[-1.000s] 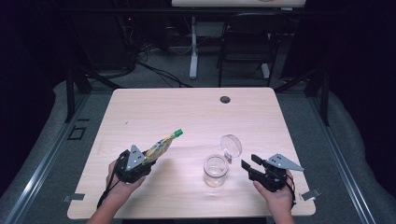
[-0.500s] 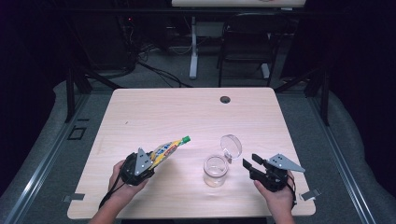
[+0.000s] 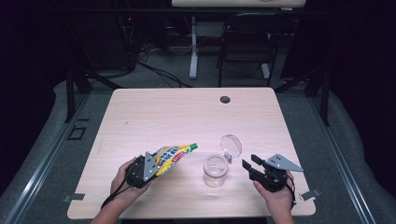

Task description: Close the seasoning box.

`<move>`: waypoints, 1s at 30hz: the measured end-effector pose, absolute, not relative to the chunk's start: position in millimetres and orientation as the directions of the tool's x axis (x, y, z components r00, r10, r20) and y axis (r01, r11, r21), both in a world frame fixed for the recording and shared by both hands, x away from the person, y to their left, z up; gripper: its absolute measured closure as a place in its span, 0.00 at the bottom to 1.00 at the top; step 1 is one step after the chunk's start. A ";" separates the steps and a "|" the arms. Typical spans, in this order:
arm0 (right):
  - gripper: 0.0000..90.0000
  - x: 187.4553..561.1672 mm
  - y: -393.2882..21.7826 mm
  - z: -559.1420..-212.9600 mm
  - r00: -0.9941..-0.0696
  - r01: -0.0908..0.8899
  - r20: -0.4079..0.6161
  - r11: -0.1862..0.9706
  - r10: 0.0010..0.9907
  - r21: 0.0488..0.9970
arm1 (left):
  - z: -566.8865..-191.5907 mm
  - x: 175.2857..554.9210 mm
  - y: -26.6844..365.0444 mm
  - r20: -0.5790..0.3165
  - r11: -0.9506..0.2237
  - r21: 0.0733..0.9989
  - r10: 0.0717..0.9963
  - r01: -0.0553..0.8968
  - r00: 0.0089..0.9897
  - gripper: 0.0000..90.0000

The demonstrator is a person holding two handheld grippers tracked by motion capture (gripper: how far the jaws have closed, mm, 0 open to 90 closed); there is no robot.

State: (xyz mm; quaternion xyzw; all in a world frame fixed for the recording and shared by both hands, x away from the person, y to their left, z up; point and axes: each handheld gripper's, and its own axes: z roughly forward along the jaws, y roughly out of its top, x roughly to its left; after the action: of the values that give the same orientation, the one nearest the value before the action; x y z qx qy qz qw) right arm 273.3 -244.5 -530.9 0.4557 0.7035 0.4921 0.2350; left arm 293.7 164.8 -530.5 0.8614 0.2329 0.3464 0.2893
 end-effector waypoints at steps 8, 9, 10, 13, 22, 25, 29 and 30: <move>0.60 272.8 -244.3 -530.4 -0.475 0.409 0.114 0.104 0.873 0.907 | -533.3 291.0 159.1 0.508 -0.757 0.629 0.574 0.179 0.643 0.70; 0.60 272.7 -244.4 -530.3 -0.475 0.408 0.114 0.103 0.872 0.907 | -533.4 290.7 158.4 0.511 -0.761 0.625 0.569 0.177 0.644 0.70; 0.60 272.6 -244.7 -530.3 -0.476 0.406 0.116 0.101 0.872 0.908 | -533.7 290.5 157.6 0.516 -0.763 0.623 0.567 0.173 0.643 0.70; 0.60 272.4 -245.0 -530.1 -0.475 0.404 0.114 0.101 0.873 0.909 | -534.4 289.8 155.6 0.529 -0.774 0.611 0.556 0.166 0.641 0.70; 0.65 270.6 -244.4 -528.2 -0.484 0.399 0.096 0.122 0.870 0.909 | -536.2 288.3 151.5 0.556 -0.792 0.592 0.536 0.150 0.635 0.70; 0.69 268.9 -241.7 -526.5 -0.492 0.390 0.059 0.159 0.868 0.907 | -536.8 288.0 150.4 0.565 -0.798 0.585 0.530 0.146 0.633 0.70; 0.73 265.2 -234.9 -523.1 -0.510 0.371 -0.014 0.235 0.860 0.898 | -537.0 287.7 149.4 0.568 -0.800 0.583 0.525 0.140 0.634 0.70; 0.74 264.4 -233.4 -522.4 -0.511 0.368 -0.022 0.242 0.859 0.898 | -537.1 287.6 149.1 0.569 -0.801 0.583 0.524 0.138 0.634 0.70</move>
State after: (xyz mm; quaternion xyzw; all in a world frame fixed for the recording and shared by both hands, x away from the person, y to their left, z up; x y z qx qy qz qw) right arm 264.4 -233.4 -522.4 0.4143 0.7406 0.4551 0.2697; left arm 287.6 149.1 -537.1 0.8681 0.1906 0.3830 0.2517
